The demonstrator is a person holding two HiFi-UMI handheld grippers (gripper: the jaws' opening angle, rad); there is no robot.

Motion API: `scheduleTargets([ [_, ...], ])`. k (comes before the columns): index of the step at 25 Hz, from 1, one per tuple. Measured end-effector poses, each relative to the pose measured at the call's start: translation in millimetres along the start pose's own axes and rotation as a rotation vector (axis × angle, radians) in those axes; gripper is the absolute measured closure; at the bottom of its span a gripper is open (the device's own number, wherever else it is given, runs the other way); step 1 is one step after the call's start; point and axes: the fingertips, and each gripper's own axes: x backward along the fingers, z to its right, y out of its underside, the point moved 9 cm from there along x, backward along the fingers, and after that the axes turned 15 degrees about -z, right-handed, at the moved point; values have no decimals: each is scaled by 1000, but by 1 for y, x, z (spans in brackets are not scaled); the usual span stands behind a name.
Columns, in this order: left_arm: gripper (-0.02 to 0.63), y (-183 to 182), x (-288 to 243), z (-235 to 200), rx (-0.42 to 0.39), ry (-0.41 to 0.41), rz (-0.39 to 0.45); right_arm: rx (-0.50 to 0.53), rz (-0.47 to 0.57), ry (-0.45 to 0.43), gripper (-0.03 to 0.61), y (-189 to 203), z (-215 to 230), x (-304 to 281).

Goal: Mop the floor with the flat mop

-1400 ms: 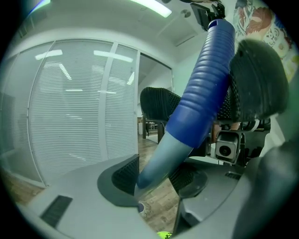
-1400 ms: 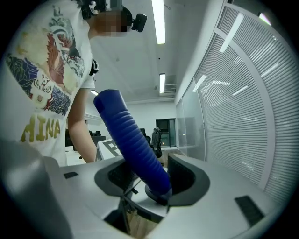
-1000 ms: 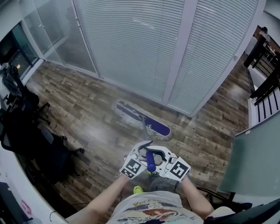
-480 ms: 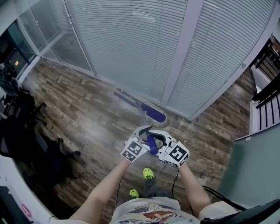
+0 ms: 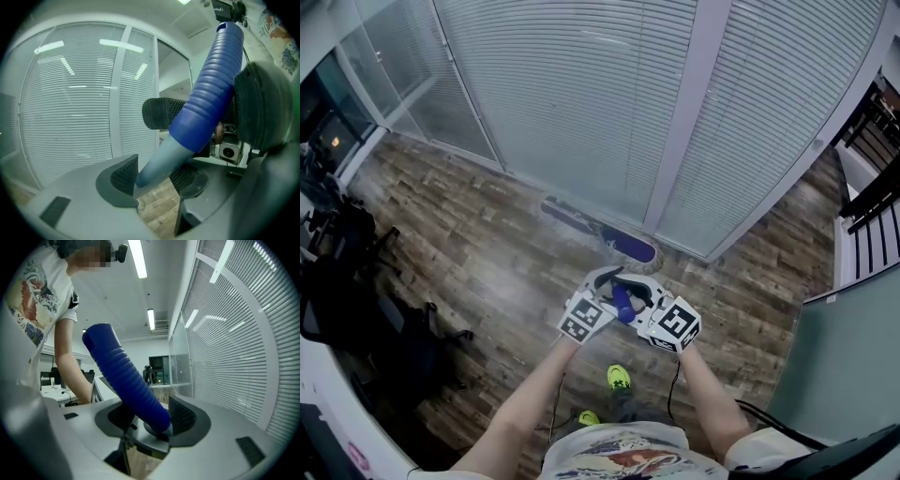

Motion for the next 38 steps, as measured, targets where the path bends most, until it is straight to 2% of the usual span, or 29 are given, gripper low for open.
scheduleTargets([
  [4,445,6,18,30,-20,45,-24,-51,19,36,371,6,-36,15],
  [8,443,13,46,66,11,38,-6,-27,-11,19,371,3,-78,29],
  [20,439,97,180,226,34,60,14,-17,-43,22,371,30,-299,61],
  [25,426,122,225,296,87,81,16,-19,-79,5,371,42,-381,86],
  [31,426,129,256,399,102,41,-6,1,-62,-48,373,66,-460,149],
  [38,425,119,254,538,140,-4,-31,-3,-46,-112,371,110,-527,257],
])
